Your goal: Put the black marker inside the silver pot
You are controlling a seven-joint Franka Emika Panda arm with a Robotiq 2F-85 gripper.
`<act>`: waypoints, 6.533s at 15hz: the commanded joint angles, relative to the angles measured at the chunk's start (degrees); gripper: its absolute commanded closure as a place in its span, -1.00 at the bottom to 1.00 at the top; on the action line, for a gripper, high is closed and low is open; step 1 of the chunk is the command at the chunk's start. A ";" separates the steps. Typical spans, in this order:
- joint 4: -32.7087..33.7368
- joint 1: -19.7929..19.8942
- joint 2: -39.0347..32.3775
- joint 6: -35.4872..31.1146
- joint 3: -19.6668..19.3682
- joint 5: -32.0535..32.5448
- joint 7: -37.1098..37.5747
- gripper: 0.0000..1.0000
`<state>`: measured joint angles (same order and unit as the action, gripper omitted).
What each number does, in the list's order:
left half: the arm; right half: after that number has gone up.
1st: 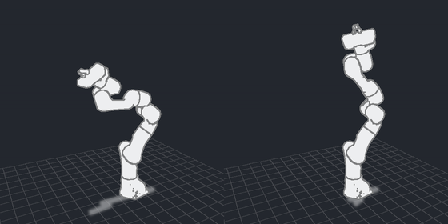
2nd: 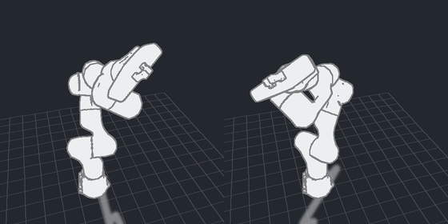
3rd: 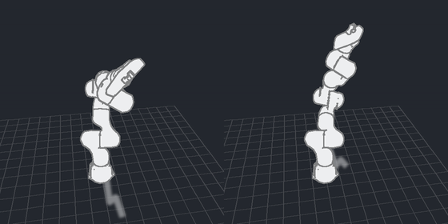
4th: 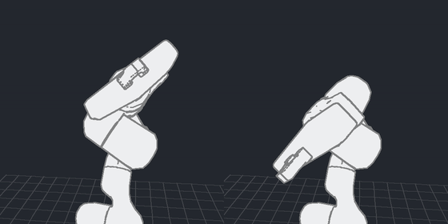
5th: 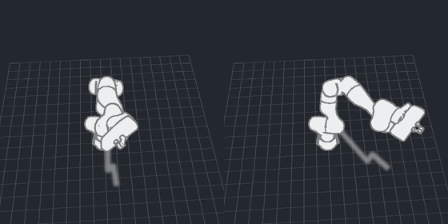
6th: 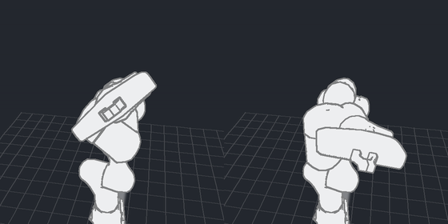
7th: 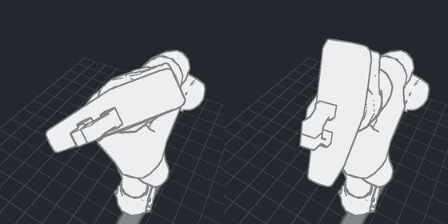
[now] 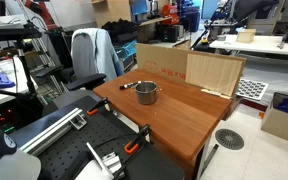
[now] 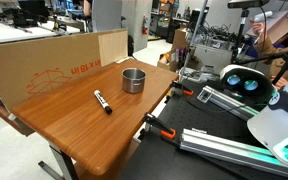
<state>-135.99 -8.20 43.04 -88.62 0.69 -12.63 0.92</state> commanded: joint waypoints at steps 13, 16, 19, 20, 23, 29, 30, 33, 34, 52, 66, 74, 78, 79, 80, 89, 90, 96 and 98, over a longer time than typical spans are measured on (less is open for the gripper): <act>0.32 1.77 -0.07 0.33 1.17 -0.72 -0.90 -1.00; 0.32 1.77 -0.07 0.33 1.17 -0.72 -0.90 -1.00; 0.32 1.77 -0.07 0.33 1.17 -0.72 -0.90 -1.00; 0.32 1.77 -0.07 0.33 1.17 -0.72 -0.90 -1.00; -0.20 2.01 -0.19 -0.39 1.23 -0.81 -0.70 -1.00; -4.76 4.31 -3.02 -7.82 2.47 -0.99 1.84 -1.00; -5.86 4.53 -3.83 -9.76 3.04 -0.72 2.49 -1.00; -8.92 4.28 -6.98 -15.81 4.09 -0.81 3.62 -1.00; -9.61 4.15 -8.34 -17.82 4.45 -0.87 4.22 -1.00; -11.35 1.71 -40.56 -56.57 5.77 -7.30 12.64 -1.00; 3.93 -2.56 -64.51 -62.92 3.41 -0.49 25.87 -1.00; 10.85 -7.35 -71.38 -62.16 -0.57 4.66 33.03 -1.00; 12.98 -9.48 -73.40 -61.93 -2.94 6.72 35.93 -1.00; 13.45 -9.58 -73.93 -61.87 -3.09 6.61 36.02 -1.00; 13.85 -9.74 -74.34 -61.73 -3.21 6.54 36.14 -1.00; 15.64 -10.93 -75.79 -61.10 -3.88 6.94 36.22 0.59; 15.68 -10.85 -75.66 -60.91 -3.82 6.88 36.13 0.72; 15.33 -10.96 -74.64 -61.04 -3.84 7.11 35.74 0.90; 15.35 -11.14 -74.00 -61.28 -3.80 7.32 35.52 0.90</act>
<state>-121.07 -18.38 -31.45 -149.98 -2.42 -6.85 35.67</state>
